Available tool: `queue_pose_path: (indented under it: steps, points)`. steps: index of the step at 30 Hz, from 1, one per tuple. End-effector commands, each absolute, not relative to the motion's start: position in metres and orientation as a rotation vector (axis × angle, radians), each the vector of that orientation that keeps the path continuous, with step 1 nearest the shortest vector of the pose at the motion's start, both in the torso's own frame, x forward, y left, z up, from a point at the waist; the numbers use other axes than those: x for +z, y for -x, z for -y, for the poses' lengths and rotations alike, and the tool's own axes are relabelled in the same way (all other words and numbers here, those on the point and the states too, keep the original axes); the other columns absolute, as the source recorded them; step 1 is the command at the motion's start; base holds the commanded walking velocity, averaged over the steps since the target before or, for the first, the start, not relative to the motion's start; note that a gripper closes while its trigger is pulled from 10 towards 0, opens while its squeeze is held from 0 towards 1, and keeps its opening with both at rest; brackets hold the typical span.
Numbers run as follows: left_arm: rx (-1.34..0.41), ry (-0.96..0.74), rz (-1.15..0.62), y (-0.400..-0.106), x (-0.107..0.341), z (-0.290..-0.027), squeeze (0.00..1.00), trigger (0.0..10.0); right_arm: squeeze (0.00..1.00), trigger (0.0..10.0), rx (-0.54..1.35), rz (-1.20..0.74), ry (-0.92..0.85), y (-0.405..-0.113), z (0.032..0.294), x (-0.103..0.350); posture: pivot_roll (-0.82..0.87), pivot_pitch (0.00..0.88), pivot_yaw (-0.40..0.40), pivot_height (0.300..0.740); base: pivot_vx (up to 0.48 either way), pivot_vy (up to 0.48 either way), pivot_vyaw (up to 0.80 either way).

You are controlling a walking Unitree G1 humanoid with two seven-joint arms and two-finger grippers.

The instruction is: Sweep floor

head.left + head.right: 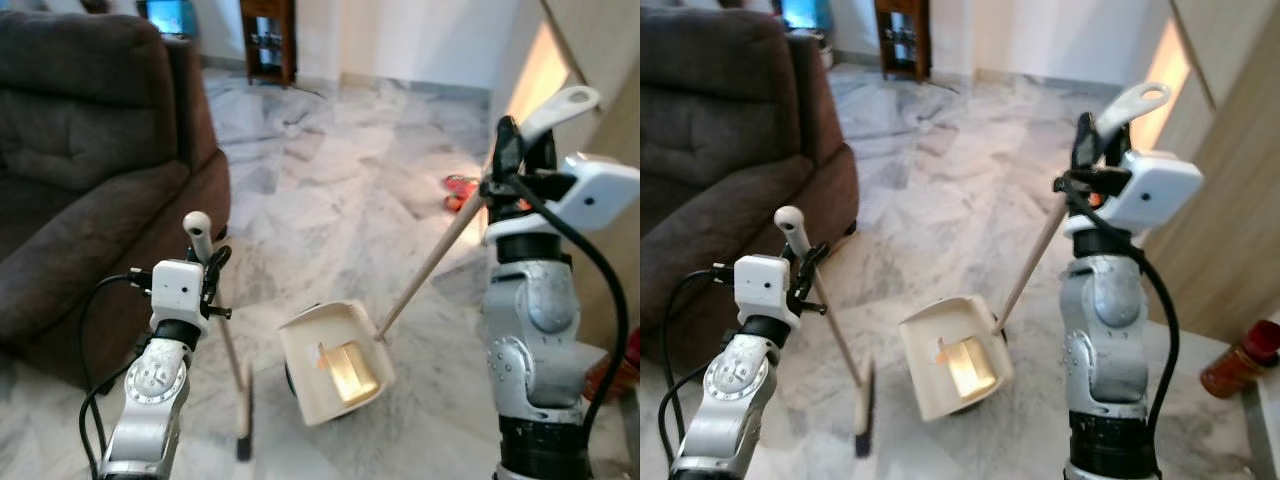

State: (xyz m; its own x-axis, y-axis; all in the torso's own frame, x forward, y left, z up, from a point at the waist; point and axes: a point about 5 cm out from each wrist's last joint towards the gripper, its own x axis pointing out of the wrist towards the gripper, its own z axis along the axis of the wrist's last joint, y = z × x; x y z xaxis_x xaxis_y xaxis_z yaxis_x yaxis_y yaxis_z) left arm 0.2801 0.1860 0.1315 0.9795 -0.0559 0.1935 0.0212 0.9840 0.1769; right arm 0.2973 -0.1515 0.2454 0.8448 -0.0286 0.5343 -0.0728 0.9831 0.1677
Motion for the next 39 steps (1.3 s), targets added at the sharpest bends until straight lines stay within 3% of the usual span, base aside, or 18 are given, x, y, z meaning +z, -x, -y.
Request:
queue_pose_path:
  steps: [1,25,33,39]
  points:
    - [-0.051,-0.190,0.262,-0.282,0.144,-0.182,0.00,10.0,0.00,10.0,0.016,0.653,-0.228,-0.291,0.157,0.262,0.07,0.012,0.002,0.740,0.300,0.000,0.00]
    - [-0.054,-0.184,0.268,-0.282,0.146,-0.180,0.00,10.0,0.00,10.0,0.044,0.657,-0.233,-0.290,0.152,0.264,0.07,0.015,0.001,0.740,0.300,0.000,0.00]
    - [-0.056,-0.183,0.278,-0.281,0.145,-0.180,0.00,10.0,0.00,10.0,0.069,0.691,-0.182,-0.287,0.146,0.268,0.06,0.023,0.000,0.740,0.000,0.000,0.00]
    - [-0.059,-0.184,0.273,-0.281,0.144,-0.179,0.00,10.0,0.00,10.0,0.152,0.761,-0.113,-0.280,0.125,0.276,0.06,0.024,0.001,0.740,0.000,0.000,0.00]
